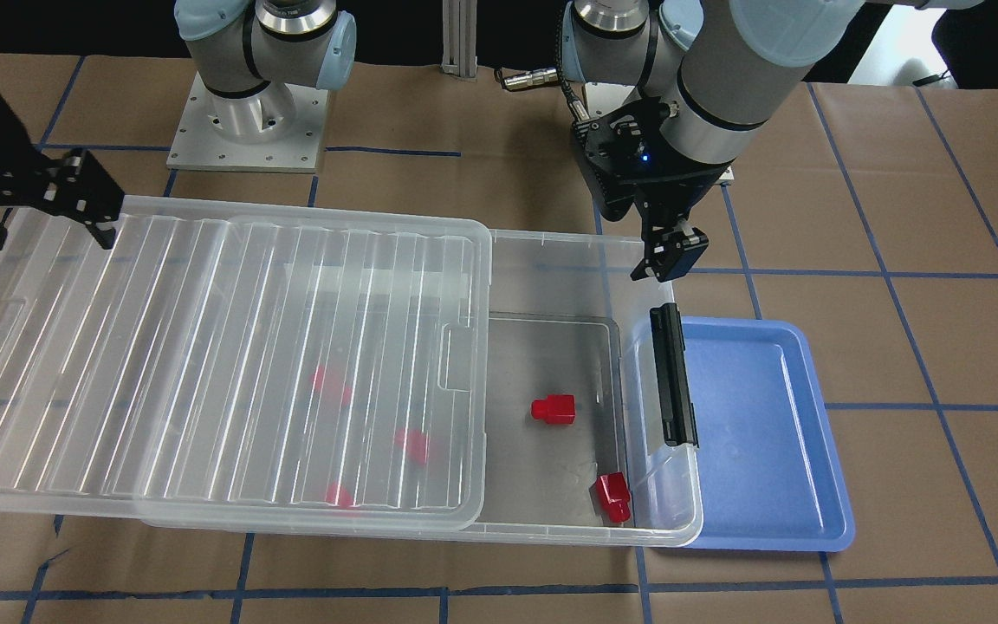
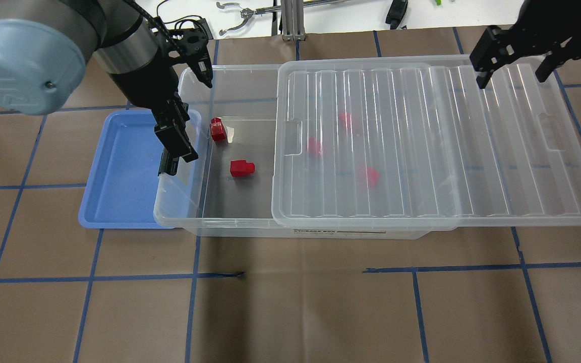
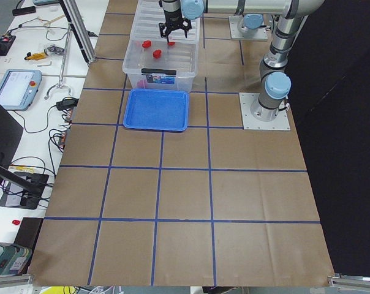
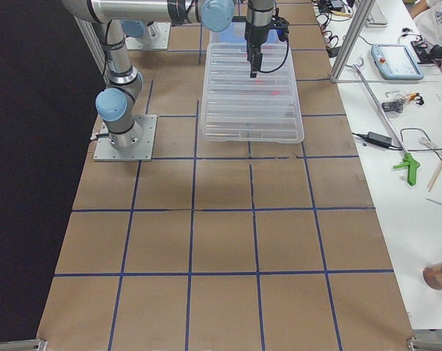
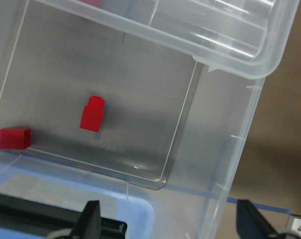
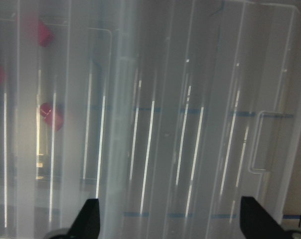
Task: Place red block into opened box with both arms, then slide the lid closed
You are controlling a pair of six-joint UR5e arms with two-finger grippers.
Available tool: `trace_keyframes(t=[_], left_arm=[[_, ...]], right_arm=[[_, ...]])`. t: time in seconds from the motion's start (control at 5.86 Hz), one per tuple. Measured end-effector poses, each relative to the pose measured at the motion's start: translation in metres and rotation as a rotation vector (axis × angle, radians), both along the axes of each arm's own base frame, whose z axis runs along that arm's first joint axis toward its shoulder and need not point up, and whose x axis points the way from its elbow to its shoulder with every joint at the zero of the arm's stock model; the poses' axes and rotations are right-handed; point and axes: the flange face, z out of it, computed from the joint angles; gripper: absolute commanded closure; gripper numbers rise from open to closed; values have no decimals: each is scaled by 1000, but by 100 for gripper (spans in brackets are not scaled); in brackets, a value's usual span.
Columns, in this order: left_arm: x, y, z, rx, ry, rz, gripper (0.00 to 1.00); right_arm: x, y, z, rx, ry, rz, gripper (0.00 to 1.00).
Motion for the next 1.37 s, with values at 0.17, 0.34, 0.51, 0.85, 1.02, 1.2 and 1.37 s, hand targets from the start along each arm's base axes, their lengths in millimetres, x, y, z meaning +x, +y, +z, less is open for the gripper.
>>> trace_keyframes(t=[0.17,0.34,0.51,0.85,1.02,1.2,1.37], left_arm=[[11,-6,11,-7,-19,200,2],[24,-11,19,-30,-56,404,2],[37,-12,24,-64,-121,592,2],[52,-17,26,-89,-175,906,2],[55,-16,28,-75,-159,1013,2],[55,-14,35,-71,-130,1066,2],[60,-9,41,-82,-117,1100,1]], right_arm=[[-52,-3,-6,10,-2,-9,0],[-105,-8,-20,21,-7,-19,0],[-158,-13,-40,27,-12,-29,0],[-226,-20,-80,49,-18,-67,0],[-241,-22,-100,54,-5,-79,0],[-247,-19,-123,59,0,-88,0],[-249,-12,-142,61,4,-97,0]])
